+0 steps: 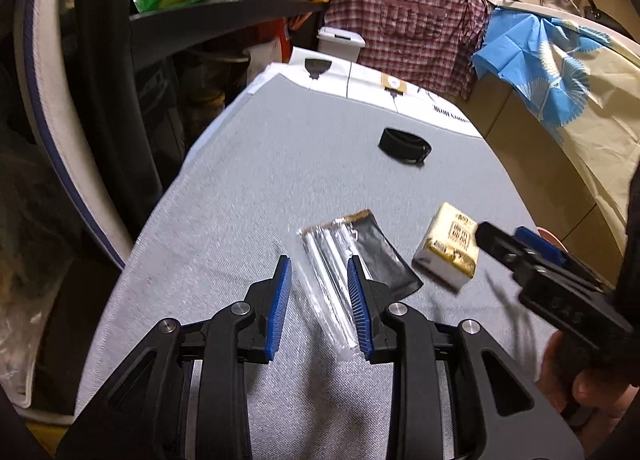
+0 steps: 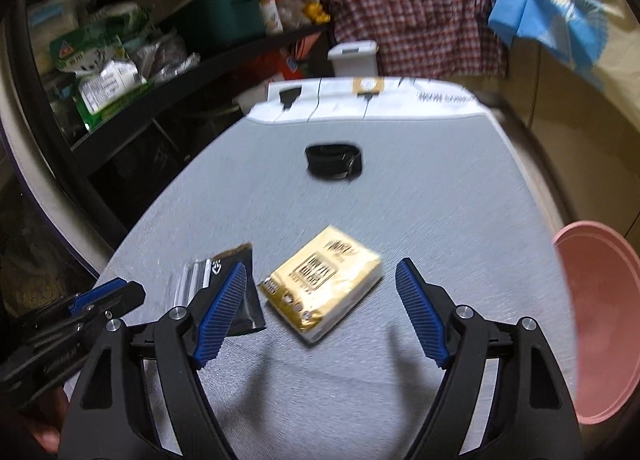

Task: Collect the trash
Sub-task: 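Grasp the clear straws packet with the left tool while the right tool grasps the yellow tissue pack, then carry the straws packet and yellow tissue pack in both tools toward the pink bin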

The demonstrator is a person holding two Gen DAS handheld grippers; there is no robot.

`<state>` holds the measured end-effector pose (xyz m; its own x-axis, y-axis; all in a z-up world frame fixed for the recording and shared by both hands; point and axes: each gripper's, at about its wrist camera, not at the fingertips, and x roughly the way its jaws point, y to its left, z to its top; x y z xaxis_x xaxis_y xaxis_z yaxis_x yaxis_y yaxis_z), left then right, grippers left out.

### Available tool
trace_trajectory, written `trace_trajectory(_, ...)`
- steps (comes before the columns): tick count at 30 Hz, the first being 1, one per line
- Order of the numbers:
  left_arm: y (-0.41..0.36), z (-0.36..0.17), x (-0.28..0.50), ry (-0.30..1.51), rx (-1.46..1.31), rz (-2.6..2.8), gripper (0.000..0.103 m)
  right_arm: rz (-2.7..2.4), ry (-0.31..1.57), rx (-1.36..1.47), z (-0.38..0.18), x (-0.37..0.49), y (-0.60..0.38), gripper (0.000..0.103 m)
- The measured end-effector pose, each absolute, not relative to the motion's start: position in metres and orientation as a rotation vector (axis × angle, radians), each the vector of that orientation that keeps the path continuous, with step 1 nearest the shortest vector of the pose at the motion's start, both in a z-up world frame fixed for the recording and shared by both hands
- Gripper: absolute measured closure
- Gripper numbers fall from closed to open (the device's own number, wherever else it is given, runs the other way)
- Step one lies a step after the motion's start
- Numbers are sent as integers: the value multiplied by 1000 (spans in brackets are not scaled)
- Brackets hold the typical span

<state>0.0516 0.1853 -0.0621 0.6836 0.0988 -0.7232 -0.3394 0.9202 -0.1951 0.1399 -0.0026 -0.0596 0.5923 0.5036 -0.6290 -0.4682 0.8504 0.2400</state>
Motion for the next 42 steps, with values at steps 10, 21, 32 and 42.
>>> trace_trajectory(10, 189, -84, 59, 849, -372, 221, 77, 560, 869, 31, -86, 158, 23, 23)
trace_trajectory(21, 190, -89, 68, 871, -365, 211, 103, 514, 913, -39, -94, 171, 24, 25)
trace_trajectory(32, 187, -74, 75, 824, -331, 207, 103, 496, 891, -15, -86, 174, 5, 41)
trace_trajectory(42, 175, -57, 78, 776, -291, 191, 103, 480, 815, -26, -66, 164, -12, 43)
